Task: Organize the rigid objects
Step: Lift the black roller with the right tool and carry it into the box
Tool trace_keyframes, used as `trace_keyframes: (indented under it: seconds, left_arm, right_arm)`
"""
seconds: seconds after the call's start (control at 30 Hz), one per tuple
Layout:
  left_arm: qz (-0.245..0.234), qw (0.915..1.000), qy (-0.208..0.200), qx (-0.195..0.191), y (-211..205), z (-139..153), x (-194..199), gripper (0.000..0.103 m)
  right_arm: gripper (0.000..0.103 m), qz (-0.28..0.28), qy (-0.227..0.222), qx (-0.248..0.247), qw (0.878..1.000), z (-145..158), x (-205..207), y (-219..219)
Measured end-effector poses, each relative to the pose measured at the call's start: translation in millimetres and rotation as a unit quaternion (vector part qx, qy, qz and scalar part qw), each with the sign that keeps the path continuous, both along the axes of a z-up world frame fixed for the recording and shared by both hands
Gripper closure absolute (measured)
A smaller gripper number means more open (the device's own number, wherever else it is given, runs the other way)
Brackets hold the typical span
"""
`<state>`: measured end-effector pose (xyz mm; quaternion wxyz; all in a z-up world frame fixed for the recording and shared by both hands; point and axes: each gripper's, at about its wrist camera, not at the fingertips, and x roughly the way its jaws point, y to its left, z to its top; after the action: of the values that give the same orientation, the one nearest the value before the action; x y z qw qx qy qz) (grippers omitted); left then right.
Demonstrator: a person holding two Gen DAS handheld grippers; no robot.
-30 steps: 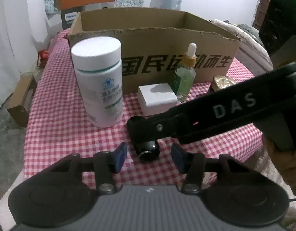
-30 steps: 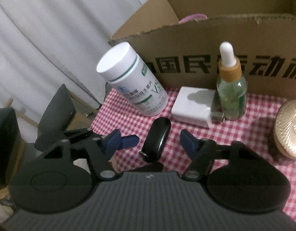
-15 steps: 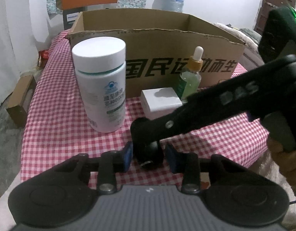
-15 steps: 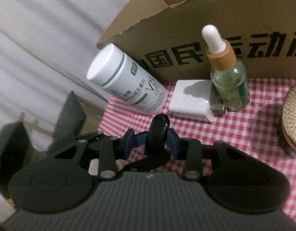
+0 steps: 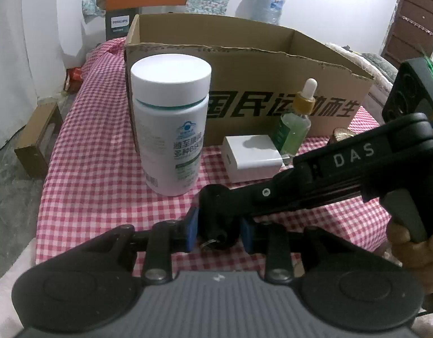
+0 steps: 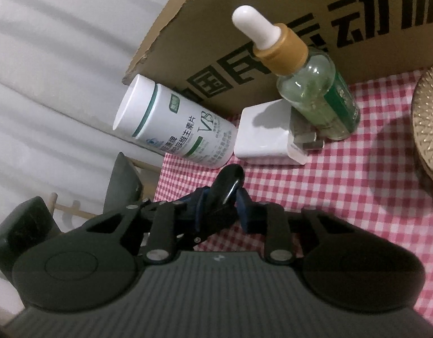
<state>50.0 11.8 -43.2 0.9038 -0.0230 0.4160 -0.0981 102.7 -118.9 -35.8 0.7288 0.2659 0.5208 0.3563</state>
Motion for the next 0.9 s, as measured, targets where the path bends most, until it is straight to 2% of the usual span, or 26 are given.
trace_keyframes:
  seconds: [0.23, 0.47, 0.73, 0.9]
  left_arm:
    - [0.005, 0.9999, -0.012, -0.011, 4.0, 7.5, -8.3, 0.071]
    - [-0.002, 0.9991, -0.041, 0.0, -3.9, 29.6, -22.0, 0.071]
    - [-0.017, 0.9944, -0.102, 0.02, -11.7, 80.9, -28.6, 0.071]
    - [-0.034, 0.9909, -0.128, 0.023, -19.5, 119.6, -4.4, 0.071]
  right_arm:
    - [0.082, -0.006, -0.02, 0.005, 1.0, 10.6, -10.1, -1.7]
    - [0.082, -0.01, -0.047, 0.014, 0.999, 32.7, -23.5, -13.6]
    - [0.082, -0.019, -0.112, 0.034, 0.993, 88.9, -33.2, -25.8]
    - [0.082, -0.023, -0.163, 0.044, 0.985, 131.4, -20.4, -35.3]
